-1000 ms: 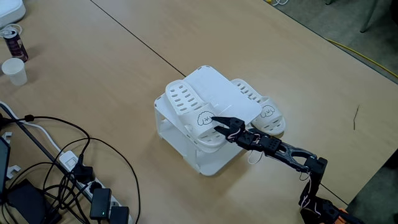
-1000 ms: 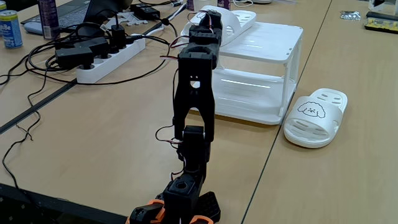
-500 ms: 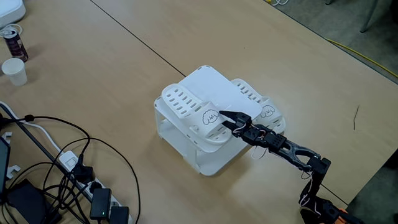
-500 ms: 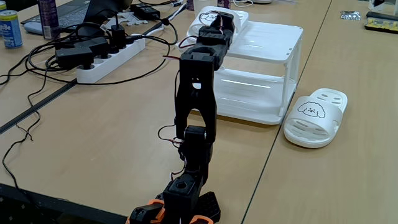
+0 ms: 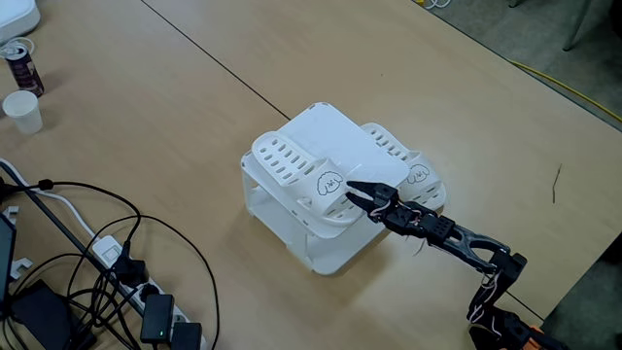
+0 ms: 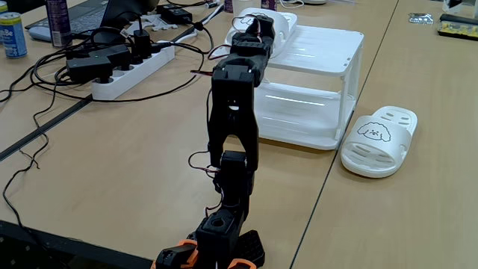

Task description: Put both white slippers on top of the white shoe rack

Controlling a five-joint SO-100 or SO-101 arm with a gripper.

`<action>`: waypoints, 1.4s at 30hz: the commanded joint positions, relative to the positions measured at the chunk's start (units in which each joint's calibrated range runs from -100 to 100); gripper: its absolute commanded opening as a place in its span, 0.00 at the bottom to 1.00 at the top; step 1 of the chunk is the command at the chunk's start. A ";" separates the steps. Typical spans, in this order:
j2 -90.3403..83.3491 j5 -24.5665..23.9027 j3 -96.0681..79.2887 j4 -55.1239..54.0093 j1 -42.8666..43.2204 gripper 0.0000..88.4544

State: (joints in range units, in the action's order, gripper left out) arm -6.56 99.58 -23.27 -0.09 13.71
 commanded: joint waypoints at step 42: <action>-12.25 0.42 -49.76 -31.32 -36.98 0.23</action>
State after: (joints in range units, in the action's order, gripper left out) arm -23.13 99.58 -73.67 -22.06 -23.67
